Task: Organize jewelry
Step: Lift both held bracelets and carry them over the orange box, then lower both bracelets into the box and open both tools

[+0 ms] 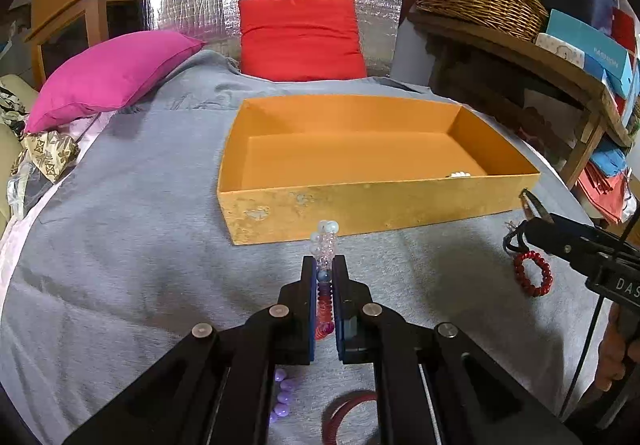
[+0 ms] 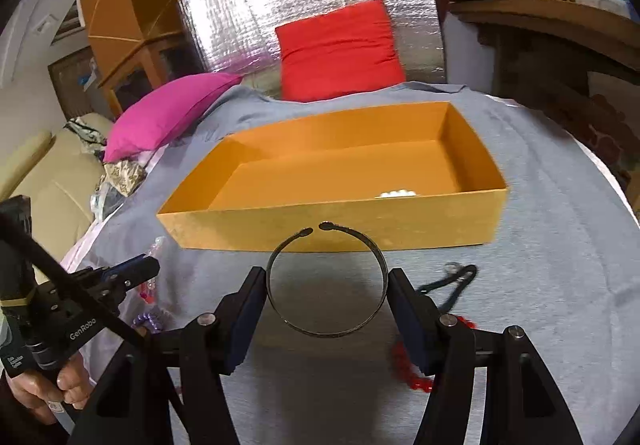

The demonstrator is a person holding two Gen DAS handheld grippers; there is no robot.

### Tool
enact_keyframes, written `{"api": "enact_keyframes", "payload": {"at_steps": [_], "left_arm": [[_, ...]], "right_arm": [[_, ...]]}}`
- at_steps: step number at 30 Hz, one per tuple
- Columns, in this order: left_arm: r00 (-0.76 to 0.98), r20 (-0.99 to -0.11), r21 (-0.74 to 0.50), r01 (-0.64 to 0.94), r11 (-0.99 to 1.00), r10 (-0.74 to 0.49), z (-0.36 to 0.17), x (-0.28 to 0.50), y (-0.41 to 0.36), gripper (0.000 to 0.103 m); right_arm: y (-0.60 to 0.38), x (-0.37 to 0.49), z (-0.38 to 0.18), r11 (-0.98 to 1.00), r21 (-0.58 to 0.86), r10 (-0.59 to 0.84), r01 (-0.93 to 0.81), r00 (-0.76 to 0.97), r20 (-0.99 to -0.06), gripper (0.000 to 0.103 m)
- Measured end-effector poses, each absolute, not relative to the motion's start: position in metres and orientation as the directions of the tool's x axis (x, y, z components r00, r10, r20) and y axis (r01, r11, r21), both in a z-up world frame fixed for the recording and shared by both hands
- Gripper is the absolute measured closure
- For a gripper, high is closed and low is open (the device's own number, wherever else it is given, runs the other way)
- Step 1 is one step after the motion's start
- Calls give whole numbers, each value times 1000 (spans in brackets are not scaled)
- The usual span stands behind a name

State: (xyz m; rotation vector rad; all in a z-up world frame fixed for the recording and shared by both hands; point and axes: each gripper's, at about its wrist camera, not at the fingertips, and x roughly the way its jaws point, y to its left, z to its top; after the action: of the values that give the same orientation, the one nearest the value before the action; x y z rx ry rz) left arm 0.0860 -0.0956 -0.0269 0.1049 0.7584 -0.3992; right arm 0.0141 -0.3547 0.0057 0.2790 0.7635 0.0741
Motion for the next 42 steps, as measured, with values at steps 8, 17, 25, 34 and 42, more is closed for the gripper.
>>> {"api": "enact_keyframes", "payload": {"at_steps": [8,17,25,34,42], "left_arm": [[687,-646,-74,380,922,-334,2,90,-99,95],[754,-569,-44,372,927,-330,45,114,-113,95],[753,-576,-17,378,925,-319,35,136,-137,95],[735,-618,-2,353,936,-279,14,166,-155,95],[725,-638,13,347,938,-260,0,179,-169,95]], "right_arm": [[-375,12,16,958,278,136,66,752,-645,39],[-407,29,32,937,328,100,119,809,-580,39],[-403,82,37,933,346,122,98,818,-562,39],[-395,138,15,931,353,161,91,765,-623,39],[-393,160,-3,935,339,155,108,735,-660,39]]}}
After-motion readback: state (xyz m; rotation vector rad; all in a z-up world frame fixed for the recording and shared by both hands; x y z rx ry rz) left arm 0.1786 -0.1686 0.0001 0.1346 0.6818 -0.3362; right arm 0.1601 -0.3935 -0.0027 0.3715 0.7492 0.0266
